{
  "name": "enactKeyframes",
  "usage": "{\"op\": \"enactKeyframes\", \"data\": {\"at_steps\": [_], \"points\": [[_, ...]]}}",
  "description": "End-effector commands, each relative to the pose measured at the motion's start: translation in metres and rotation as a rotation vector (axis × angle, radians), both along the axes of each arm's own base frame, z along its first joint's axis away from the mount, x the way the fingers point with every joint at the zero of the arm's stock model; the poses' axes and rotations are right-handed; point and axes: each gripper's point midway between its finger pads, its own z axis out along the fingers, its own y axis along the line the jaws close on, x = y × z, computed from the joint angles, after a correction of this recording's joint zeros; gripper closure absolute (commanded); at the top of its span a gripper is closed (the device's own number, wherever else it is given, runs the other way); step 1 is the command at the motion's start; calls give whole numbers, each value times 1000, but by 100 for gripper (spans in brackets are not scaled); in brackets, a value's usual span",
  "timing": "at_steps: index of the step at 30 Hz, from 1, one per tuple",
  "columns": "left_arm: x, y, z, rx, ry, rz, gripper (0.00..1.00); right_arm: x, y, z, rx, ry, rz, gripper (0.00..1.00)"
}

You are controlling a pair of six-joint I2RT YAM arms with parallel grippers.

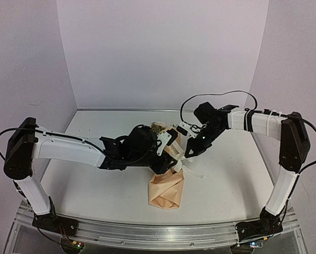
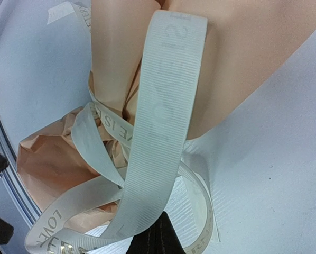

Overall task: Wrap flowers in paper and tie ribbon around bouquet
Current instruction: Adjust the half-tied ribbon on the folded bouquet.

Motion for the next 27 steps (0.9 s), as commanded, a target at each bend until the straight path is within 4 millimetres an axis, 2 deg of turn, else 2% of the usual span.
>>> {"op": "enactKeyframes", "data": {"at_steps": [1, 3, 7, 12, 16, 19, 22, 27], "points": [[-14, -9, 18, -23, 40, -97, 63, 7, 5, 25, 23, -53, 1, 100], [-16, -13, 6, -1, 78, -105, 71, 7, 6, 26, 22, -53, 6, 100], [-17, -19, -3, 6, 105, -114, 76, 6, 5, 25, 15, -45, 14, 100], [-36, -62, -12, -4, 177, -267, 79, 6, 4, 24, 0, -35, 23, 100], [-38, -98, 5, -84, 160, -335, 78, 7, 4, 26, -3, -36, 24, 100], [-36, -112, 27, -154, 144, -357, 74, 7, 5, 26, -2, -30, 24, 100], [-35, -105, 37, -178, 128, -330, 64, 6, 5, 26, -5, -27, 27, 100], [-33, -64, 49, -207, 80, -229, 50, 5, 2, 33, -7, -41, 23, 100]]}}
